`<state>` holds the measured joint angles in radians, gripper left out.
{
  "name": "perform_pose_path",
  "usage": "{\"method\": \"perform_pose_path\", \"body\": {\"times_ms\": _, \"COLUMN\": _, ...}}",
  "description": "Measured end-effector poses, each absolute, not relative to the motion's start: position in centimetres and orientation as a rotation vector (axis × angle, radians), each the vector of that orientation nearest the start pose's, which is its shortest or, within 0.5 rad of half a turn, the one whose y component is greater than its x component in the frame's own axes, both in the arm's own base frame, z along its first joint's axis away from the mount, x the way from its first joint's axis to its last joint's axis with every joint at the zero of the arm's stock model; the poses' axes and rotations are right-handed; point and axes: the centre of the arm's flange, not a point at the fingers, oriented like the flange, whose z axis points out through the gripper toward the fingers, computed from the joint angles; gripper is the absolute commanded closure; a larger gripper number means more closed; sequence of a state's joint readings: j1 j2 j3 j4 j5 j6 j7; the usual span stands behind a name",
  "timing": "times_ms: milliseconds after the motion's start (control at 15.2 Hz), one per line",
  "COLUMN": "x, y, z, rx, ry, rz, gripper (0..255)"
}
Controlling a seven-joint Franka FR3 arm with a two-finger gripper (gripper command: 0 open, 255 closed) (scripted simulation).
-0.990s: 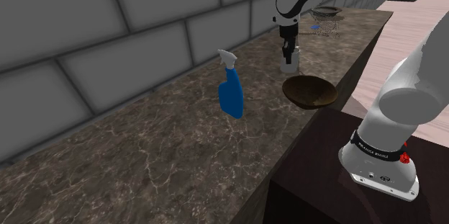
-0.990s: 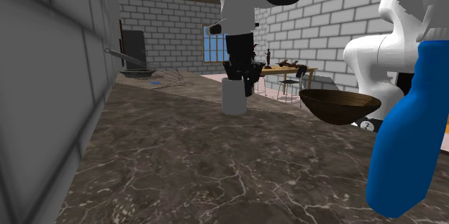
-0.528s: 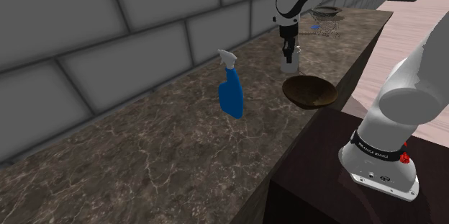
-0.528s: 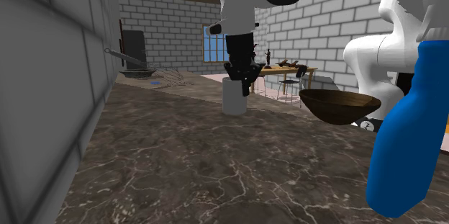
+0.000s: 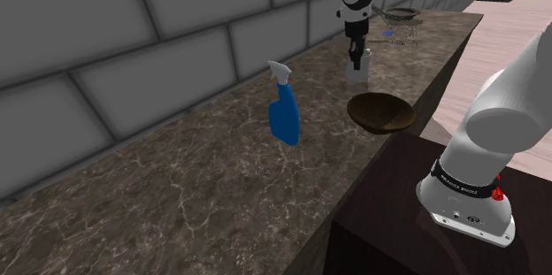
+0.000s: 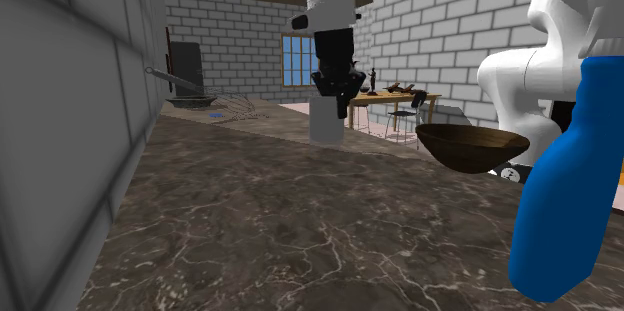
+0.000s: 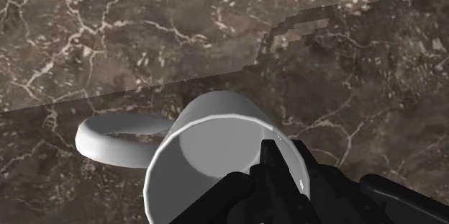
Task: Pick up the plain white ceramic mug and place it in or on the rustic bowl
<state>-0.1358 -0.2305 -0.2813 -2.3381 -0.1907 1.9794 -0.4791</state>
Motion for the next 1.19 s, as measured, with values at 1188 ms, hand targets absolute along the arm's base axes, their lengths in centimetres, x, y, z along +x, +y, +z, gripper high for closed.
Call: {"method": "perform_pose_path", "body": {"times_ms": 1188, "x": 41.2, "y": -19.8, "z": 50.7, "rx": -3.159, "ry": -0.255, "rz": 0.264, "gripper": 255}}
